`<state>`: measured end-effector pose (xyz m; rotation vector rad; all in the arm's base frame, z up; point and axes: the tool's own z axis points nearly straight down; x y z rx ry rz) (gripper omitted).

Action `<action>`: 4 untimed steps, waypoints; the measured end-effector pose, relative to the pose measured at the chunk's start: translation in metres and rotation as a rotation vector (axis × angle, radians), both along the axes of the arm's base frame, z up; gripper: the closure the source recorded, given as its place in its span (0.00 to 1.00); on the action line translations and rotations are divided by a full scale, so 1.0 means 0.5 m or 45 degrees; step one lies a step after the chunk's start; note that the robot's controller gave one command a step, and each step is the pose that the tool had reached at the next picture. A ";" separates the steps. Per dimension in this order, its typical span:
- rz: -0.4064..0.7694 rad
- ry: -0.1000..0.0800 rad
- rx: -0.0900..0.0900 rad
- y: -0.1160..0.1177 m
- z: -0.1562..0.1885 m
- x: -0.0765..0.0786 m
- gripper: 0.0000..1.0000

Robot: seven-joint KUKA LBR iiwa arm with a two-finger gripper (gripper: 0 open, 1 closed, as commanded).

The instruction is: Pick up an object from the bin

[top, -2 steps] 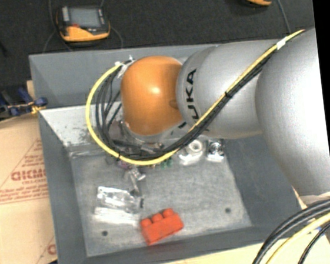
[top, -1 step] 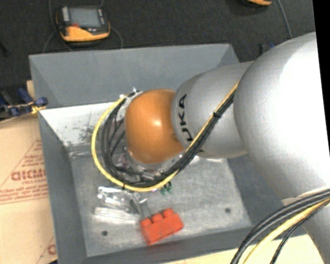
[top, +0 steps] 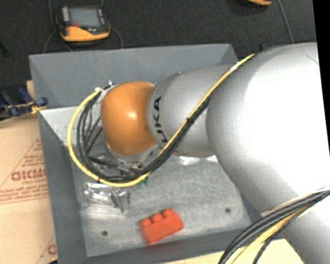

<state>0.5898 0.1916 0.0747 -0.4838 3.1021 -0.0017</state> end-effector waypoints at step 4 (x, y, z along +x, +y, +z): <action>0.357 0.006 0.000 -0.041 0.157 -0.088 0.00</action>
Offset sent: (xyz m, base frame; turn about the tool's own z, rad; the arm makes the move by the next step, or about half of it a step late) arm 0.0000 0.0000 0.0000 0.0000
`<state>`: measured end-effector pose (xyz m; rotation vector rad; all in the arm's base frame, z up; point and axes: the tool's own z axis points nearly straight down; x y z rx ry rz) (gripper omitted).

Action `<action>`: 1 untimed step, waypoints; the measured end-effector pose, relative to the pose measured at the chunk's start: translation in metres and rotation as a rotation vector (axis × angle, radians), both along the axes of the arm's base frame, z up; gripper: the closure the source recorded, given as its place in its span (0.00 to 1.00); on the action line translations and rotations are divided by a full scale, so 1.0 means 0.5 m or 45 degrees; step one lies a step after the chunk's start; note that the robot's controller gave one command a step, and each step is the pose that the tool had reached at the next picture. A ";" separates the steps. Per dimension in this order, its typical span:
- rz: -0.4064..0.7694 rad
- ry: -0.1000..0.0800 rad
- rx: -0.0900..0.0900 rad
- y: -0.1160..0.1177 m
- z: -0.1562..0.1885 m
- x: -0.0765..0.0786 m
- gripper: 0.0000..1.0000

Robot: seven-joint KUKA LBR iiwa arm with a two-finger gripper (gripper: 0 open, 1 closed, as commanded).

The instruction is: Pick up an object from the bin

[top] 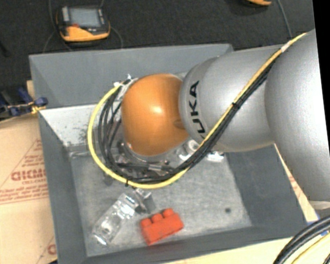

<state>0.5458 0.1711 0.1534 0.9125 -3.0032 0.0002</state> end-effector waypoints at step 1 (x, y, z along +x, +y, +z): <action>0.175 0.005 -0.003 -0.014 -0.158 0.021 0.00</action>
Offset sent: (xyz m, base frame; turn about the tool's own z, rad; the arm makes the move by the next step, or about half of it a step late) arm 0.0099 -0.0059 -0.0804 -0.1401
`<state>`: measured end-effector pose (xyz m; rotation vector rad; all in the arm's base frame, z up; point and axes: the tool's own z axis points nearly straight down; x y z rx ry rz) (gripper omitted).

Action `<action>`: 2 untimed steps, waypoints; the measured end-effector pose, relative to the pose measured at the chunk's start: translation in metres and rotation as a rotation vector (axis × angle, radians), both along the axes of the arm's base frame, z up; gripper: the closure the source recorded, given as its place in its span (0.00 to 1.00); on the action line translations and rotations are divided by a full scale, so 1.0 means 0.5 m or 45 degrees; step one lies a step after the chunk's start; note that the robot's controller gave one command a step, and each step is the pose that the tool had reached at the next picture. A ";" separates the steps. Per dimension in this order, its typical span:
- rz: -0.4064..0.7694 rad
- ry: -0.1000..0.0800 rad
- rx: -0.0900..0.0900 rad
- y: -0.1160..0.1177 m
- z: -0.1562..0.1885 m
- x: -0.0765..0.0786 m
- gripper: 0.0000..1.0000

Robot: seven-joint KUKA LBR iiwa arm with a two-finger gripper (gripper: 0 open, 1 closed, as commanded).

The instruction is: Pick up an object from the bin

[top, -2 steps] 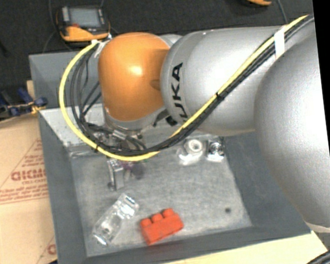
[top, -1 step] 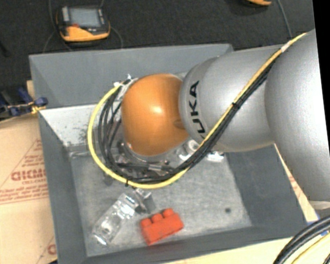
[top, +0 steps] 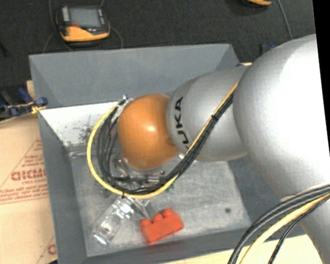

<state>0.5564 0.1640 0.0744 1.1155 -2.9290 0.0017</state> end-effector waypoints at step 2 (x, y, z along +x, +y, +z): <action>-0.070 -0.018 0.006 0.011 0.041 0.130 1.00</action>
Offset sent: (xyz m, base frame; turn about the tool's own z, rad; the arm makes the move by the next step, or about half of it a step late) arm 0.0000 0.0000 0.0000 0.0000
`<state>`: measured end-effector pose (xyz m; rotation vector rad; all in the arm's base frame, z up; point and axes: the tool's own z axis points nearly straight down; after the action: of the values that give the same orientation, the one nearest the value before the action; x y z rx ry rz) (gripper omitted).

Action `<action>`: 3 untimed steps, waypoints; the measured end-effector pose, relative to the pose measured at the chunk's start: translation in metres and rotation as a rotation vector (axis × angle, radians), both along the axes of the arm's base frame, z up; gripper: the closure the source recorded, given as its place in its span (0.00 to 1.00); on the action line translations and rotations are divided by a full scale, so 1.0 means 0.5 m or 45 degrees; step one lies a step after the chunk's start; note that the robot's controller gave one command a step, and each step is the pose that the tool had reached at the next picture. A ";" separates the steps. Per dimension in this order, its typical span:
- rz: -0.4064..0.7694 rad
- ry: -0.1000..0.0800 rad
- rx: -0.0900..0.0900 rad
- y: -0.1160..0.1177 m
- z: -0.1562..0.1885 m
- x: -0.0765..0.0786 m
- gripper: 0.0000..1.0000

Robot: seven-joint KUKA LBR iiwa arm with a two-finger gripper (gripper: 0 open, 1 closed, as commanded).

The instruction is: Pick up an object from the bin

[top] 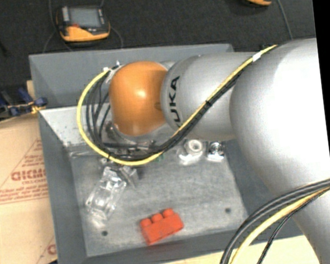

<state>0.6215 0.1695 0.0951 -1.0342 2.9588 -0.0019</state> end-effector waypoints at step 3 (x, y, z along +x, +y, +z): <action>0.311 0.005 0.000 -0.052 0.260 -0.027 0.00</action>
Offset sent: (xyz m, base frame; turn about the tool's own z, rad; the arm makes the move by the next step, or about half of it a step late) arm 0.0052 -0.0207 0.2076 -0.0406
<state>0.6079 0.1437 0.2249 -1.3880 2.8141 0.0013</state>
